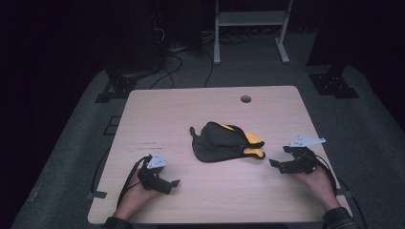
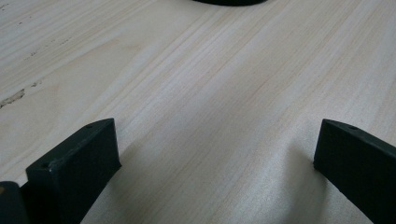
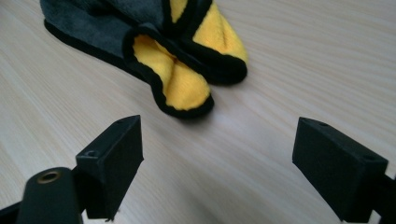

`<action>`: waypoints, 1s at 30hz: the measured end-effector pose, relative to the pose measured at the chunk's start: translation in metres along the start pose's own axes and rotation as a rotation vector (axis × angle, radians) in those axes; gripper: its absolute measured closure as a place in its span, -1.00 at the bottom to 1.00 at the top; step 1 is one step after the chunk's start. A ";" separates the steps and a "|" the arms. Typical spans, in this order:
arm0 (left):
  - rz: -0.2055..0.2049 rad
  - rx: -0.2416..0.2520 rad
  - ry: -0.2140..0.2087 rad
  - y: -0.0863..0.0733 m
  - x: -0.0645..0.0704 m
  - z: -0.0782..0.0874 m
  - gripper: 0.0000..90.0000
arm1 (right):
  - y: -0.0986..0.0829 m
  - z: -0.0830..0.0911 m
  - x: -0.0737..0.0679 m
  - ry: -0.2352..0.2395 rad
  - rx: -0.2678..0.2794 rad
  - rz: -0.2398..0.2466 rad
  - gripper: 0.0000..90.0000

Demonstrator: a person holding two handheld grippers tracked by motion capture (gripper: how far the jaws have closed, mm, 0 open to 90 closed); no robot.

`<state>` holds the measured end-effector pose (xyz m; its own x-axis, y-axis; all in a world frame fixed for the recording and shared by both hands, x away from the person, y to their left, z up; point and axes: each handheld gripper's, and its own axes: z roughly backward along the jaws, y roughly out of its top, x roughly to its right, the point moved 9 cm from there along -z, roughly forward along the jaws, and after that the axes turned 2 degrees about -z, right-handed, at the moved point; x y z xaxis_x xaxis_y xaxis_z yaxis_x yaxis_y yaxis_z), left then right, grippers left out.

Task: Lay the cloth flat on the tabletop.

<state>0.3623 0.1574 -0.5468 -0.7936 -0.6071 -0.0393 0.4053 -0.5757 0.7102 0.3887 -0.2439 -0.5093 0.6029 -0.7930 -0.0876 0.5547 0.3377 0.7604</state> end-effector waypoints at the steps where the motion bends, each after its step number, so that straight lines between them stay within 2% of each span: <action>1: 0.000 0.000 0.000 0.000 0.000 0.000 -1.00 | 0.003 -0.002 -0.002 0.008 0.002 0.008 -0.66; 8: -0.004 -0.003 0.000 0.000 0.000 0.000 -1.00 | 0.025 -0.015 -0.014 0.044 0.027 0.043 -0.67; 15: -0.001 -0.003 -0.001 0.000 0.000 0.000 -1.00 | 0.045 -0.032 -0.024 0.085 0.046 0.046 -0.71; 22: -0.002 -0.002 0.000 -0.001 0.000 0.000 -1.00 | 0.053 -0.050 -0.030 0.099 0.061 0.054 -0.73; 25: -0.002 -0.002 0.000 -0.001 0.000 0.000 -1.00 | 0.054 -0.061 -0.033 0.106 0.022 0.064 -0.78; 30: -0.001 -0.001 0.000 0.000 0.000 0.000 -1.00 | 0.058 -0.079 -0.034 0.118 0.025 0.064 -0.77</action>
<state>0.3618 0.1577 -0.5469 -0.7941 -0.6064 -0.0404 0.4046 -0.5771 0.7094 0.4456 -0.1569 -0.5133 0.7007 -0.7045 -0.1122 0.4994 0.3722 0.7823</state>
